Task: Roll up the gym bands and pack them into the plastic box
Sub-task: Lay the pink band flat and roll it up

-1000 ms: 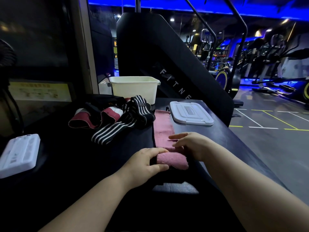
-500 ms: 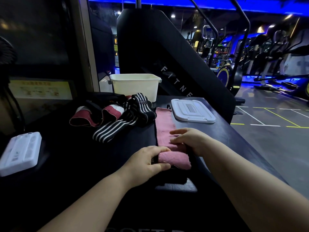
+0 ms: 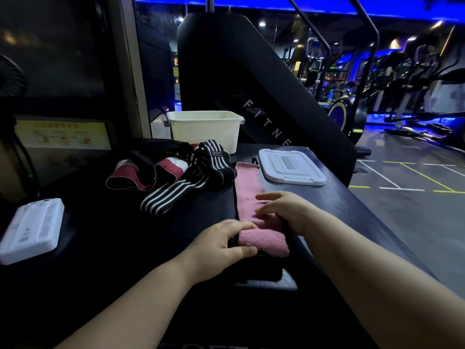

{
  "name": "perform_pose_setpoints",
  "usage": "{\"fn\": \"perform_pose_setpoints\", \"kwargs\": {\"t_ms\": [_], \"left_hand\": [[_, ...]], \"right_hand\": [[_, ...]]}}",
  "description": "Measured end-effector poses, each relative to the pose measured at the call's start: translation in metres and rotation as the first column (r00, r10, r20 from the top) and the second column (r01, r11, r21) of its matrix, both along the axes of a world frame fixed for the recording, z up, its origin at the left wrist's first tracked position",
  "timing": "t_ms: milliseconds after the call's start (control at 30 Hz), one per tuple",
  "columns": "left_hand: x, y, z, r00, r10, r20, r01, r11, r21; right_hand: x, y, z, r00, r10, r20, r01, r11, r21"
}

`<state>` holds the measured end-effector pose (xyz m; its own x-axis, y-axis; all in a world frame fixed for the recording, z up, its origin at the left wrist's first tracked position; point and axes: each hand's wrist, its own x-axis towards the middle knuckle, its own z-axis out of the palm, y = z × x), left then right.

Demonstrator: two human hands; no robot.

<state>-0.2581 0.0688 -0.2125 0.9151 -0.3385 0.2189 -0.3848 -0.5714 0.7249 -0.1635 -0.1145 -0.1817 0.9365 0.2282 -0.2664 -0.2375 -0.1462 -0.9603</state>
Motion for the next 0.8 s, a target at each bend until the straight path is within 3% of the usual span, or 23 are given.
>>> {"fn": "perform_pose_setpoints", "kwargs": {"t_ms": [100, 233, 533, 667, 800], "left_hand": [[-0.001, 0.0, 0.001, 1.0, 0.002, -0.016, -0.002, 1.0, 0.004], [-0.001, 0.0, 0.002, 1.0, 0.004, -0.029, -0.004, 1.0, -0.005], [-0.001, 0.0, 0.002, 0.998, -0.001, -0.056, -0.002, 0.999, -0.053], [-0.002, 0.001, 0.004, 0.999, -0.021, -0.036, 0.02, 0.999, -0.038], [-0.001, 0.002, 0.003, 1.0, -0.019, 0.017, 0.018, 1.0, 0.02]], "right_hand": [[-0.001, 0.003, 0.002, 0.995, -0.066, -0.072, 0.078, 0.982, 0.175], [0.011, 0.007, -0.002, 0.993, -0.109, 0.042, 0.112, 0.992, -0.063], [0.019, 0.008, 0.0, 0.997, -0.038, 0.059, 0.045, 0.993, -0.108], [0.027, 0.006, -0.007, 0.982, -0.037, 0.184, 0.073, 0.979, -0.191], [0.029, 0.007, -0.014, 0.95, 0.067, 0.306, 0.05, 0.932, -0.36]]}}
